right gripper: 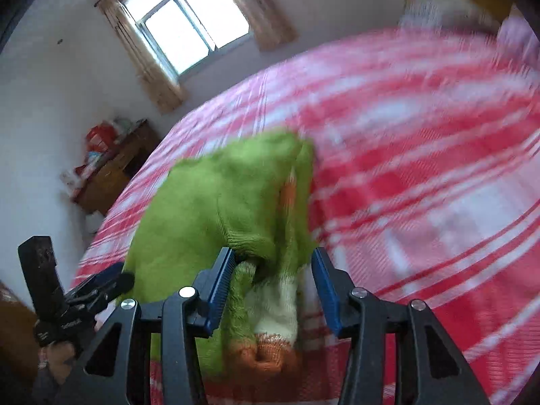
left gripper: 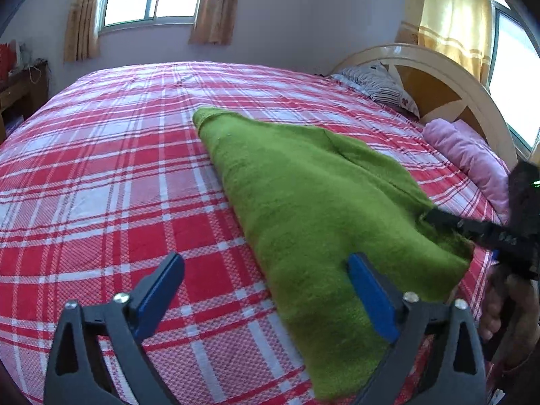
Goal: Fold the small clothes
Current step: 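Open both tools and press the folded sweater flat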
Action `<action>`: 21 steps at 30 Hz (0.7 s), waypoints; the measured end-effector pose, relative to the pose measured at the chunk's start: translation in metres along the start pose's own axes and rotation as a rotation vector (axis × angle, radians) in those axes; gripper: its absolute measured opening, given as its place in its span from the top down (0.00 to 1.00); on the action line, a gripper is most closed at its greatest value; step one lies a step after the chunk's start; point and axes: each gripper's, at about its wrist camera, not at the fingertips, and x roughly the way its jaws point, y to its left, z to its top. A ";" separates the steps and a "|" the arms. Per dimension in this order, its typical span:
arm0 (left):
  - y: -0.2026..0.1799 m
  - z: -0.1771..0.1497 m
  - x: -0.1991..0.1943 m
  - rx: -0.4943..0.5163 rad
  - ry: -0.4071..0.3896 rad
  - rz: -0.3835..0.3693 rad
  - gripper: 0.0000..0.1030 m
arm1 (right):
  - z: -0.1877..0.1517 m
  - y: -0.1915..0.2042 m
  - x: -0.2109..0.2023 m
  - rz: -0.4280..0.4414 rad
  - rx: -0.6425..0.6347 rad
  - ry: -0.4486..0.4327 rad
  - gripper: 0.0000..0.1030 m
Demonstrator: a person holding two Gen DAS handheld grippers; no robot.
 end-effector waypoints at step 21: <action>0.000 -0.007 0.008 -0.006 0.060 -0.038 0.00 | 0.040 -0.007 0.066 0.167 0.070 0.104 0.76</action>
